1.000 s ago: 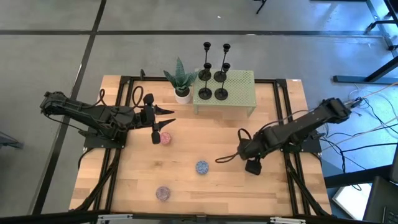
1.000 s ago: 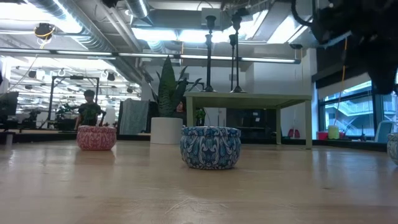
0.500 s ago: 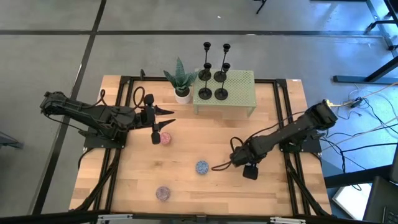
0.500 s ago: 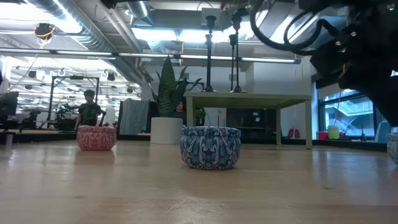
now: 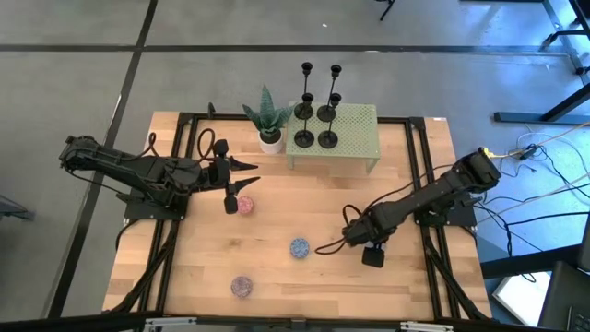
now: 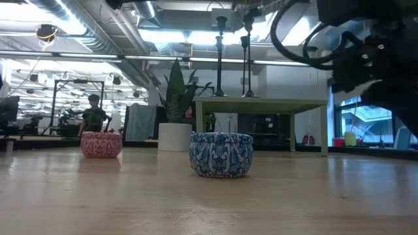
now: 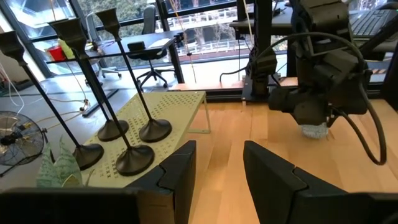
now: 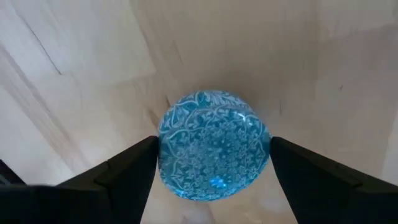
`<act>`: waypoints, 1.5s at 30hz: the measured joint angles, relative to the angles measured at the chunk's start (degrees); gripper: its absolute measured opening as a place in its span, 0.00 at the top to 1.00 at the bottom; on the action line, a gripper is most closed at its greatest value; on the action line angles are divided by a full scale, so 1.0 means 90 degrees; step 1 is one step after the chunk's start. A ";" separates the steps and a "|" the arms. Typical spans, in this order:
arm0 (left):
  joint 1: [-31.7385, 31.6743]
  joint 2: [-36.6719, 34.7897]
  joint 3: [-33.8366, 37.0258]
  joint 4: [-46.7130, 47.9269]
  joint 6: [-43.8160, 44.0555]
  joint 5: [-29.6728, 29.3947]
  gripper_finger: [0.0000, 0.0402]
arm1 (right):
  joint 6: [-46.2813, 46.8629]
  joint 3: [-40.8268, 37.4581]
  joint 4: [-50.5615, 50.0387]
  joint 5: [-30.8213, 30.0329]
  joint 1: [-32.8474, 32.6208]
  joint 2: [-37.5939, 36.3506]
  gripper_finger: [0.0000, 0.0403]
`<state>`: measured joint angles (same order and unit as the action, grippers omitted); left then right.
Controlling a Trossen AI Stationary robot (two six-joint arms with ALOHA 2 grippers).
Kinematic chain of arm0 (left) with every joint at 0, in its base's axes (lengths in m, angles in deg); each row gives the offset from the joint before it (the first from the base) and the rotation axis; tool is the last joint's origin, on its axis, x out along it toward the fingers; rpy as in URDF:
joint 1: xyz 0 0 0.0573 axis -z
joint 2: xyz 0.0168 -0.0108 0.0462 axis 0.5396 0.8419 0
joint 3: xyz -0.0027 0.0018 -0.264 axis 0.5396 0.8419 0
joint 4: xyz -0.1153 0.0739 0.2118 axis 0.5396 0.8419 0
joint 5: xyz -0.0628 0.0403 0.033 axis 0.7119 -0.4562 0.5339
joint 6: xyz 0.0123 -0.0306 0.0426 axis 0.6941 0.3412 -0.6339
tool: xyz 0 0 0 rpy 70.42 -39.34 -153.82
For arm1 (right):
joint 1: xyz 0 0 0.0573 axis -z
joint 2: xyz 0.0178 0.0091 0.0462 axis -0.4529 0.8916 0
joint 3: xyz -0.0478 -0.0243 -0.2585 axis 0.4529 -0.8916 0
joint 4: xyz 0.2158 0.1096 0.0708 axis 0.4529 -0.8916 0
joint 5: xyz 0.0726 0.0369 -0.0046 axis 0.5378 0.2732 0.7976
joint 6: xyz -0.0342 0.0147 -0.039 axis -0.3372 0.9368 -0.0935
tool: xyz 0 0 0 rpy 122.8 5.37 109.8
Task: Pick & Place candle stick holders
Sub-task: Put the light blue scented candle on the shelf
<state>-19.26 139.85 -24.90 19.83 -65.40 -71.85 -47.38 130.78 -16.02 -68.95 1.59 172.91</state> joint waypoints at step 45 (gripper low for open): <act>-0.0001 -0.0001 0.0000 -0.0096 -0.0009 0.0000 0.68 | -0.0855 0.1948 -0.1694 -0.0654 0.0474 0.0044 0.26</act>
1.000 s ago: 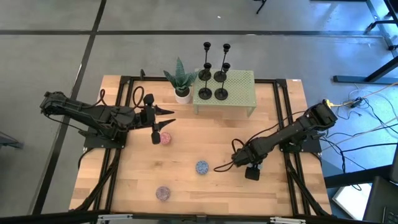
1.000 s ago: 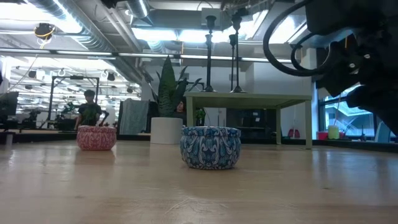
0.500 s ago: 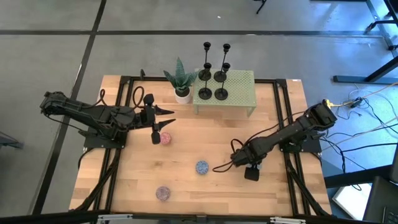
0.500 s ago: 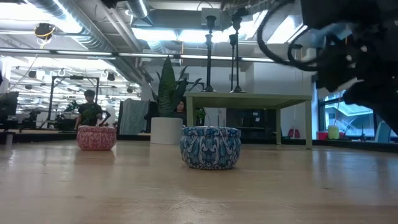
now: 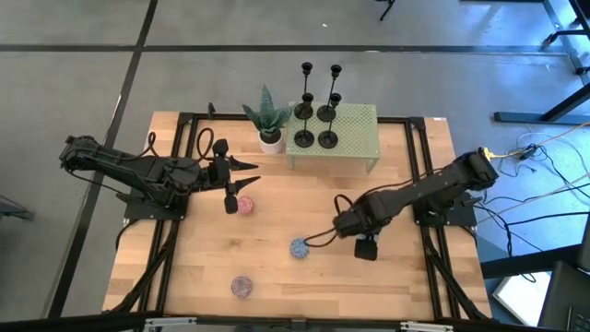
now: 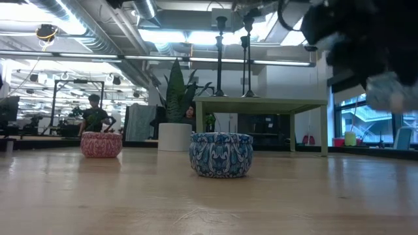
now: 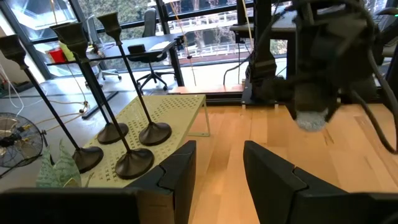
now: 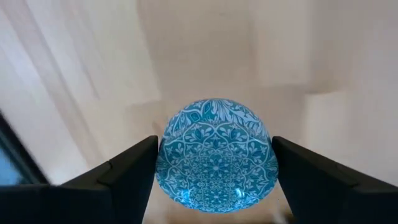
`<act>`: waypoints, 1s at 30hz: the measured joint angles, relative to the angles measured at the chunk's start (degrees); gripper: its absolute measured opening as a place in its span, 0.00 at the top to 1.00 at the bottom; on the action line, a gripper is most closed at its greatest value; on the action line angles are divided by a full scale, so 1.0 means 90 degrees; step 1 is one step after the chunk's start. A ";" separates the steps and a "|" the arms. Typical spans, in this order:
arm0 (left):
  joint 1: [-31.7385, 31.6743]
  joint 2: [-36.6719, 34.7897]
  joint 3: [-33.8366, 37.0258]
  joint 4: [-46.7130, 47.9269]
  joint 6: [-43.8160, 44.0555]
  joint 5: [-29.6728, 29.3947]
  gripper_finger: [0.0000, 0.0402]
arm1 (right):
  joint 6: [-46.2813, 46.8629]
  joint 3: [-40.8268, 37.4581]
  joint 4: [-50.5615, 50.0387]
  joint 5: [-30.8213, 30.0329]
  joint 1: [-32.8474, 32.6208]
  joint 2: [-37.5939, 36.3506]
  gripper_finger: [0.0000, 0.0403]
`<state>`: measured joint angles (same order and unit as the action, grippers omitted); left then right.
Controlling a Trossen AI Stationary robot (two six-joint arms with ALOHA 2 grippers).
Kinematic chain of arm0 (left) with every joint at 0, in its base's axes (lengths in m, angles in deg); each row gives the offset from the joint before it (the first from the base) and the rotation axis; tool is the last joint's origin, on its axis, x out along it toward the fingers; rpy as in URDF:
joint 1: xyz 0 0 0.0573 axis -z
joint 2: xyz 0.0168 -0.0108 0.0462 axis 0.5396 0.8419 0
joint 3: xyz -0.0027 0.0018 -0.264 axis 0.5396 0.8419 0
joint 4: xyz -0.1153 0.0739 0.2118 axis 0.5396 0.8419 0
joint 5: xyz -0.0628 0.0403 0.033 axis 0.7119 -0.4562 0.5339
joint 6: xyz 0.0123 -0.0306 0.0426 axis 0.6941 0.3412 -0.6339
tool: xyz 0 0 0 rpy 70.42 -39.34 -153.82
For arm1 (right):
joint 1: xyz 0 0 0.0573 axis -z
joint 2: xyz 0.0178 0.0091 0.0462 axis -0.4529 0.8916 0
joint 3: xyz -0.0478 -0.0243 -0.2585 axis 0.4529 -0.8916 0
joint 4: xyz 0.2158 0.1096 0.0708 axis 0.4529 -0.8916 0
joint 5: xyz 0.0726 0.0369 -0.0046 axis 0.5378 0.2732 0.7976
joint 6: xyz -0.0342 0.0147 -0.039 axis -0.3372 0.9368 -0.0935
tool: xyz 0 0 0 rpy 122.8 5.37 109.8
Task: Pick & Place candle stick holders
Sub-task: Put the light blue scented candle on the shelf
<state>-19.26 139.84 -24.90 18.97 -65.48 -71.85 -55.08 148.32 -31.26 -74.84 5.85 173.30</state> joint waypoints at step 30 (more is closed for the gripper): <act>-0.0001 0.0001 0.0000 0.0045 -0.0002 -0.0057 0.68 | -0.1566 0.1174 -0.2125 -0.2531 0.2354 -0.2038 0.26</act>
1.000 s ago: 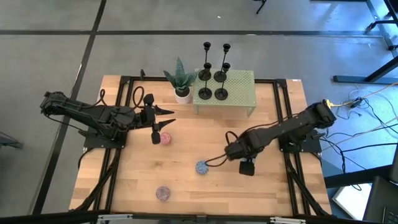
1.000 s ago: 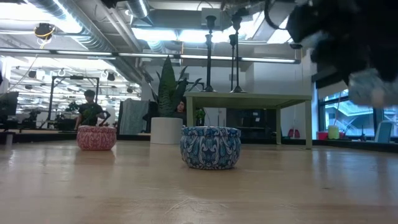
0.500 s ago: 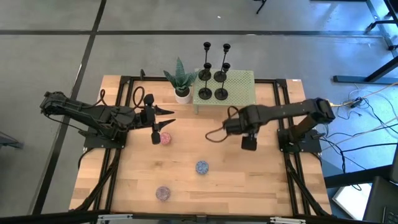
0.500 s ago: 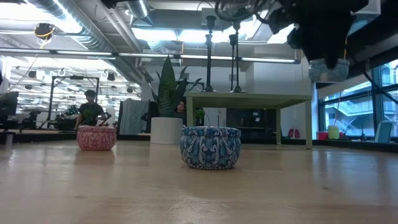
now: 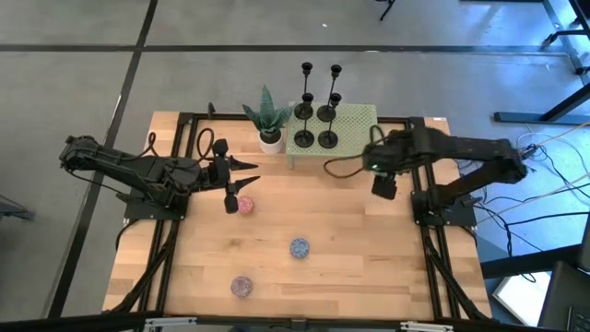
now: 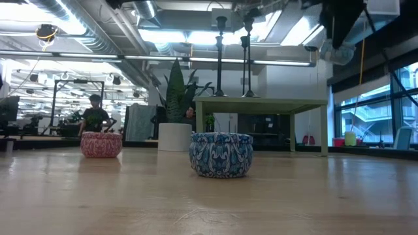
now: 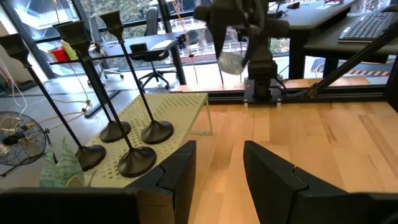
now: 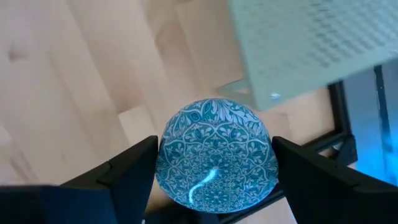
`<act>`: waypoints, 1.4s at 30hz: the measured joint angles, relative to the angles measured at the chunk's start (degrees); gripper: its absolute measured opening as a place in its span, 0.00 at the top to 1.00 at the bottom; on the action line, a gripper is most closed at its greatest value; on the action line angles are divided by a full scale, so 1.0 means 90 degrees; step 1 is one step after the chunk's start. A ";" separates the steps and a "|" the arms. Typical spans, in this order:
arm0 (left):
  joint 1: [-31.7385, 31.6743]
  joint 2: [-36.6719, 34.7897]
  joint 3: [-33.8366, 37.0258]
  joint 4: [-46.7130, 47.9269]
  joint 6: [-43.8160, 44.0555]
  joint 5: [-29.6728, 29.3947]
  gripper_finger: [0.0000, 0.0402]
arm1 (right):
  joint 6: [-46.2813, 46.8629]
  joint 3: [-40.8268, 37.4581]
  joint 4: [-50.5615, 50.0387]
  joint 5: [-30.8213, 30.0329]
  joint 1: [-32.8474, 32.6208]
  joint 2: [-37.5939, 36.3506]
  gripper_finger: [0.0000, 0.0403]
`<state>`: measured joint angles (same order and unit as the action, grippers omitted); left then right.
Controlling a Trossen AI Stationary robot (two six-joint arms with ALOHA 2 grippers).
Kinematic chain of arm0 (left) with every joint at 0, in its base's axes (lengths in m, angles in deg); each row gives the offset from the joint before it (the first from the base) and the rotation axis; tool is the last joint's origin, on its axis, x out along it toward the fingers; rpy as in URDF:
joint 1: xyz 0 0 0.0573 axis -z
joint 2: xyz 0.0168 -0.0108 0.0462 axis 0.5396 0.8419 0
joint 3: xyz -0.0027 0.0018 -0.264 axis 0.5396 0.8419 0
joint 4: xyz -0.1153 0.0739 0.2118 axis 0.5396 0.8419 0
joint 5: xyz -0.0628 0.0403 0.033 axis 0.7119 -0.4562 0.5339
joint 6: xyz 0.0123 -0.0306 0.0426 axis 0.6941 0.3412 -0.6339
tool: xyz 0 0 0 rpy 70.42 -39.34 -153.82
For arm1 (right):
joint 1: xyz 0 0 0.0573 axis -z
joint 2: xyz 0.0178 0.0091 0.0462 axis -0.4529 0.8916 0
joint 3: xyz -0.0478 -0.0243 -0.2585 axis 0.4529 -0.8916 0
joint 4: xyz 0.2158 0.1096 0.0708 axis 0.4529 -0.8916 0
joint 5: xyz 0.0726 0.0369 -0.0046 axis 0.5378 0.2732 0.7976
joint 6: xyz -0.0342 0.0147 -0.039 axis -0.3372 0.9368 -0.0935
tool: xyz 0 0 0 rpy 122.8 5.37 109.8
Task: Pick & Place candle stick holders
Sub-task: Put the light blue scented candle on the shelf
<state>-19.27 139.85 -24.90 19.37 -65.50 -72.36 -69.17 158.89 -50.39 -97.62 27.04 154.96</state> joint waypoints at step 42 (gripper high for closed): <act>0.0000 -0.0001 0.0000 0.0001 0.0002 0.0064 0.68 | 0.3391 -0.0007 0.1667 0.0081 0.4064 -0.0358 0.26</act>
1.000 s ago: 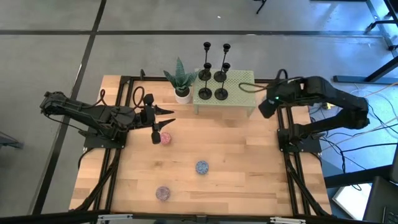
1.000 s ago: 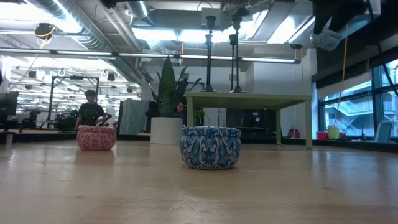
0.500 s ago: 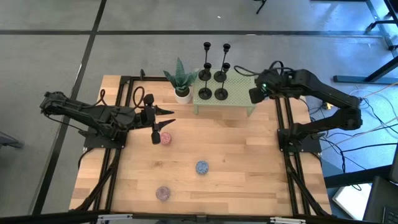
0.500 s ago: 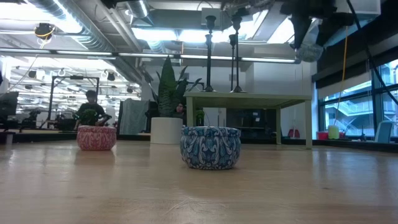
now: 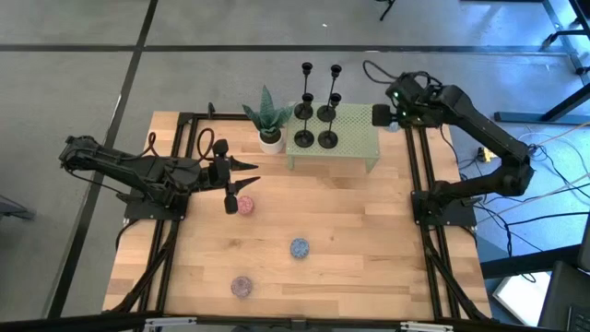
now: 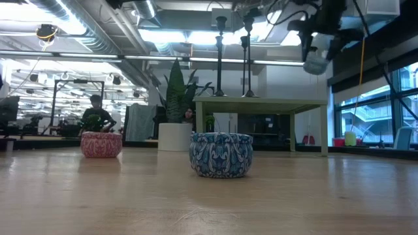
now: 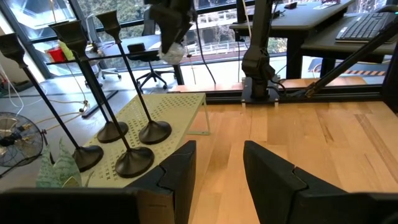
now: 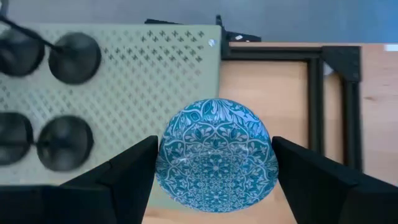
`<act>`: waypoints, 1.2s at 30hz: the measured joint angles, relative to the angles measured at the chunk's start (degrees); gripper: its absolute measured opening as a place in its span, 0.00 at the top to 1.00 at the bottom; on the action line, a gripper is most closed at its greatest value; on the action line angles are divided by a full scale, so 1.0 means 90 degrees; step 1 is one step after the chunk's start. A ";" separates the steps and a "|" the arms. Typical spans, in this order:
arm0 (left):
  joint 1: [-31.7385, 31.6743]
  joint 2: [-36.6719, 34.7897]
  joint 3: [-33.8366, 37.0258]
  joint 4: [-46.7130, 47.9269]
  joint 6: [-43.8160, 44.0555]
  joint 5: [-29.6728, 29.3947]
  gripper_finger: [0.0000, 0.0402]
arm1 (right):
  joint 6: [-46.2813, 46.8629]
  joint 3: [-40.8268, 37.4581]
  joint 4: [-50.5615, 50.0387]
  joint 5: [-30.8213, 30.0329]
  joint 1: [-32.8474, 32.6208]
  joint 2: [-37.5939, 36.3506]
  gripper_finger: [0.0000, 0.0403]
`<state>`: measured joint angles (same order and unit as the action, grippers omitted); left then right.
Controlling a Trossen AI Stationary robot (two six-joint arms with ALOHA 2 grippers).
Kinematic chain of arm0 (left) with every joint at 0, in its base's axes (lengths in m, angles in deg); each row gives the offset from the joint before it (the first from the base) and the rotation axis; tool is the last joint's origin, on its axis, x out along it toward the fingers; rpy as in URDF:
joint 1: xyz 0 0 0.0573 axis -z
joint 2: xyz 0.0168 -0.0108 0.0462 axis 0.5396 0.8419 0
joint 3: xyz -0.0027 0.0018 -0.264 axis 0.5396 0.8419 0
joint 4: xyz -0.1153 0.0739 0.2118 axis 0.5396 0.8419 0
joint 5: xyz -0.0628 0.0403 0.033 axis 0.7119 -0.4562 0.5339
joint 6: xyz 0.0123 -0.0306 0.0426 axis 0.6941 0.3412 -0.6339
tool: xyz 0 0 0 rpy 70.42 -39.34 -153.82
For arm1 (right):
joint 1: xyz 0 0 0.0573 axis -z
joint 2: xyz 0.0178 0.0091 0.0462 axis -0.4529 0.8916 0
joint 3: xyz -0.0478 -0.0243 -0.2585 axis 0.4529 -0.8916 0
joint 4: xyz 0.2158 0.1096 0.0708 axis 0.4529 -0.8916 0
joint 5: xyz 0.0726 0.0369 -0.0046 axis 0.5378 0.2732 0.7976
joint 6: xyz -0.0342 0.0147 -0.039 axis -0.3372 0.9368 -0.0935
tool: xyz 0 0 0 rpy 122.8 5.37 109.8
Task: Pick & Place candle stick holders
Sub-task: Put the light blue scented candle on the shelf
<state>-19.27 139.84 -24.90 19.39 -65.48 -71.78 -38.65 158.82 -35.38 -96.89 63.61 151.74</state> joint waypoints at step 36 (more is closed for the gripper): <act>0.0000 0.0001 0.0000 0.0101 -0.0001 0.0214 0.68 | -0.2152 0.0007 0.1760 0.1566 0.1456 0.2136 0.22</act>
<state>-19.27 139.85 -24.90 20.29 -65.50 -69.86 -58.02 158.89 -19.55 -82.80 76.71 170.96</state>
